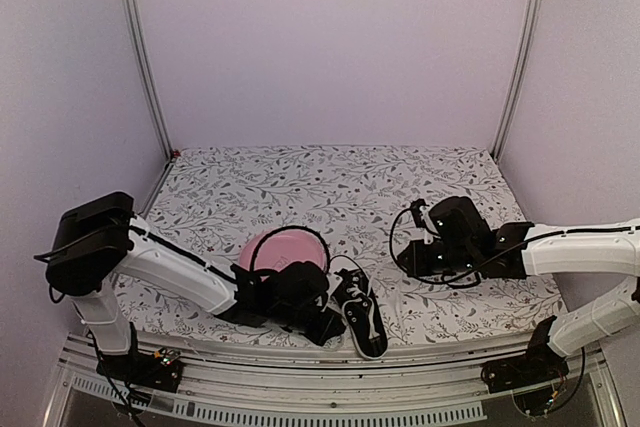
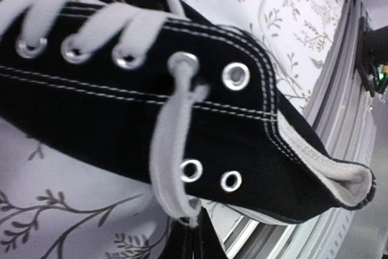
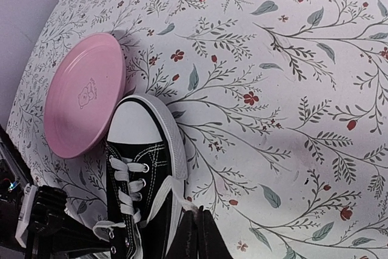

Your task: Tie the shoes

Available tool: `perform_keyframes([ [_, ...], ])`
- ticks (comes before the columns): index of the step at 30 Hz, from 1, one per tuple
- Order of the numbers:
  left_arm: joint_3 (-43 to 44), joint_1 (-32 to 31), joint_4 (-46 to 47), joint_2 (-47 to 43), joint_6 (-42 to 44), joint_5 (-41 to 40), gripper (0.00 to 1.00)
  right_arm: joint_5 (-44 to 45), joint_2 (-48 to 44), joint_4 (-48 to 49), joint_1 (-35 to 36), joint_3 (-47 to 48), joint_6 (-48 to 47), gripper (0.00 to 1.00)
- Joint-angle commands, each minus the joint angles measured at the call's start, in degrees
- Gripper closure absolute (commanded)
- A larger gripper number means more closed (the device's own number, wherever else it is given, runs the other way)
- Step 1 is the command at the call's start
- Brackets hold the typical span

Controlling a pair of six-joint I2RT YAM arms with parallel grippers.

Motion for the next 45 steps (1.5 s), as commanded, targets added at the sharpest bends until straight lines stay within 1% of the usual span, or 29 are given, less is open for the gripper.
perform_keyframes([
  [1, -2.1, 1.7, -1.4, -5.8, -1.5, -7.8, 1.0, -0.2, 0.5, 3.6, -1.2, -0.2, -0.7, 0.97],
  [7, -3.1, 4.6, 0.5, -10.3, -1.1, -10.0, 1.0, -2.5, 5.3, 9.2, -3.3, 1.2, -2.8, 0.96],
  [11, -2.8, 7.0, 2.3, -11.3, -0.8, -9.1, 1.0, -4.4, 8.8, 13.8, -4.6, 1.5, -3.8, 0.96],
  [14, -3.0, 8.6, 4.7, -12.6, -1.3, -7.7, 1.0, -6.4, 9.9, 16.7, -6.1, 0.9, -3.8, 0.93],
  [15, -3.2, 9.0, 5.8, -13.0, -1.5, -6.6, 1.0, -7.2, 9.8, 17.5, -6.6, 0.5, -4.0, 0.89],
  [16, -3.3, 9.6, 6.8, -13.4, -1.8, -5.7, 1.0, -7.7, 9.6, 18.2, -7.0, 0.2, -4.2, 0.85],
  [17, -3.4, 9.9, 7.5, -13.6, -2.1, -5.0, 1.0, -8.1, 9.2, 18.5, -7.4, -0.3, -4.6, 0.78],
  [19, -3.5, 10.6, 8.7, -13.6, -2.3, -2.8, 1.0, -8.5, 8.0, 18.7, -7.8, -0.9, -5.3, 0.68],
  [22, -2.9, 11.6, 8.5, -12.8, -2.5, 0.8, 1.0, -9.3, 5.0, 18.0, -7.9, -2.6, -7.1, 0.48],
  [23, -2.7, 11.8, 8.1, -12.5, -2.4, 1.4, 1.0, -9.8, 3.8, 17.5, -7.9, -3.1, -7.5, 0.43],
  [24, -2.5, 11.9, 7.9, -12.3, -2.1, 1.8, 1.0, -11.0, 2.8, 16.8, -7.9, -3.5, -8.4, 0.4],
  [26, -1.9, 11.9, 7.3, -11.7, -1.3, 2.8, 1.0, -14.2, 0.7, 15.3, -7.2, -4.0, -10.5, 0.37],
  [28, -1.3, 12.0, 6.6, -11.1, -0.7, 3.4, 1.0, -16.7, -0.8, 15.6, -5.1, -5.0, -12.6, 0.37],
  [30, -0.8, 12.0, 6.2, -10.7, -0.1, 4.0, 1.0, -20.1, -1.0, 17.9, -3.9, -6.0, -13.6, 0.37],
  [31, -0.6, 12.0, 6.1, -10.5, 0.1, 4.2, 1.0, -22.3, -0.5, 19.4, -3.6, -6.1, -14.0, 0.39],
  [35, -0.1, 12.0, 5.3, -10.0, 0.8, 4.2, 1.0, -30.0, 5.2, 23.8, -2.8, -2.5, -16.1, 0.55],
  [36, -0.1, 12.0, 5.0, -10.0, 0.9, 4.1, 1.0, -31.3, 7.2, 24.2, -2.5, -1.0, -17.0, 0.58],
  [39, -0.1, 12.0, 4.4, -10.1, 1.5, 3.7, 1.0, -34.8, 12.8, 25.2, -2.3, 2.8, -19.2, 0.58],
  [41, -0.2, 12.0, 4.1, -10.1, 1.8, 3.4, 1.0, -37.3, 15.7, 26.2, -2.2, 4.6, -20.3, 0.56],
  [45, 0.1, 12.0, 2.9, -10.0, 2.4, 3.0, 1.0, -41.0, 19.9, 27.7, -2.2, 7.0, -20.9, 0.55],
])
